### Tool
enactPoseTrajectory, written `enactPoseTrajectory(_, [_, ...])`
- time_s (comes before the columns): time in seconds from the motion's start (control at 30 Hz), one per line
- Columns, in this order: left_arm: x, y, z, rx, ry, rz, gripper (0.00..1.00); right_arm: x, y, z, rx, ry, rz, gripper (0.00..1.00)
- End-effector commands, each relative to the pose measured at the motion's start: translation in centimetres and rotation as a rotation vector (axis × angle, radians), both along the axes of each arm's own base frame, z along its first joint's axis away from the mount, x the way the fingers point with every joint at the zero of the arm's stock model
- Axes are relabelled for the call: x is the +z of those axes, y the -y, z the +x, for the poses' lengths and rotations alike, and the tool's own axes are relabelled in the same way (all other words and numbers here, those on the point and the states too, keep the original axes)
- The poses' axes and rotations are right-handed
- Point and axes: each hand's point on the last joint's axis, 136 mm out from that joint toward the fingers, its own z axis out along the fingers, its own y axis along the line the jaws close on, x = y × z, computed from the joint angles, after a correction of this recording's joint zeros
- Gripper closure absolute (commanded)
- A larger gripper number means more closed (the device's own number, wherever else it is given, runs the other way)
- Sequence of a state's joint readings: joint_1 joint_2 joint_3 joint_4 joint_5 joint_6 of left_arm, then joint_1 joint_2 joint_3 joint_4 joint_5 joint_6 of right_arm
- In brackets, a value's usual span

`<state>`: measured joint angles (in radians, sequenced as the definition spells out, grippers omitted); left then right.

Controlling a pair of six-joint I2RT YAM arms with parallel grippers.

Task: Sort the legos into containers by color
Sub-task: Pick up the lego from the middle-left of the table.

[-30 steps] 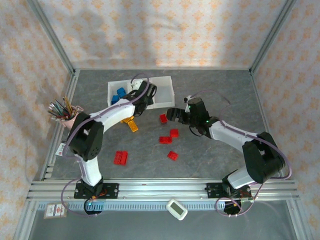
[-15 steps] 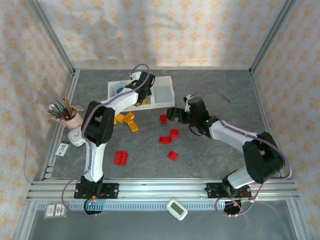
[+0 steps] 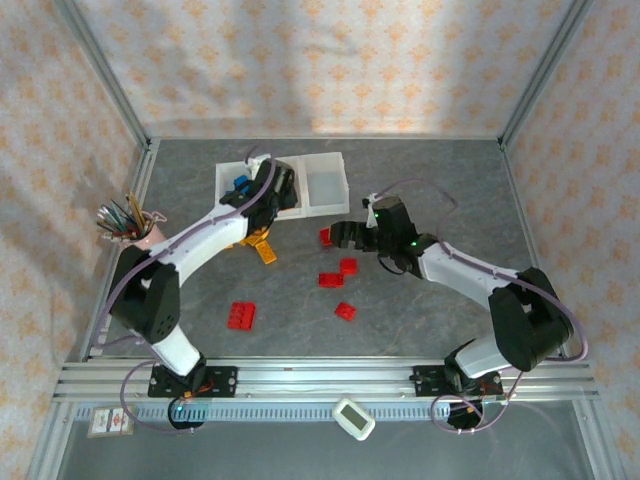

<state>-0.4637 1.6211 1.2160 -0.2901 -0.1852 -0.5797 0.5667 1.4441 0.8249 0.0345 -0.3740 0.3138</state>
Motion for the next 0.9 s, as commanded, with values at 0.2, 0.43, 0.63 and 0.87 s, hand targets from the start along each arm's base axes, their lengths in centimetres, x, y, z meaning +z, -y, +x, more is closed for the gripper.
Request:
enactPoseTrajectory(0.2, [-4.4,-1.7,-7.2,0.047,-0.090,-0.048,0.36,-0.5,-3.8,-3.6,0.129,0.030,0.002,0.00])
enactPoseTrajectory(0.43, [-8.8,-2.2,-9.5,0.091,-0.169,-0.077,0.32,-2.6,-5.3,-4.7,0.158,-0.005,-0.015,0.00])
enactPoseTrajectory(0.63, [-10.9,-2.1,-8.9,0.121,-0.196,-0.073,0.27,-2.6,-5.0,-4.2,0.142,0.016,-0.036,0.00])
enactPoseTrajectory(0.87, [-12.6,-1.9,-7.9,0.129,-0.218,-0.037,0.31,-3.0,-4.7,-4.1,0.138,0.019,-0.061,0.00])
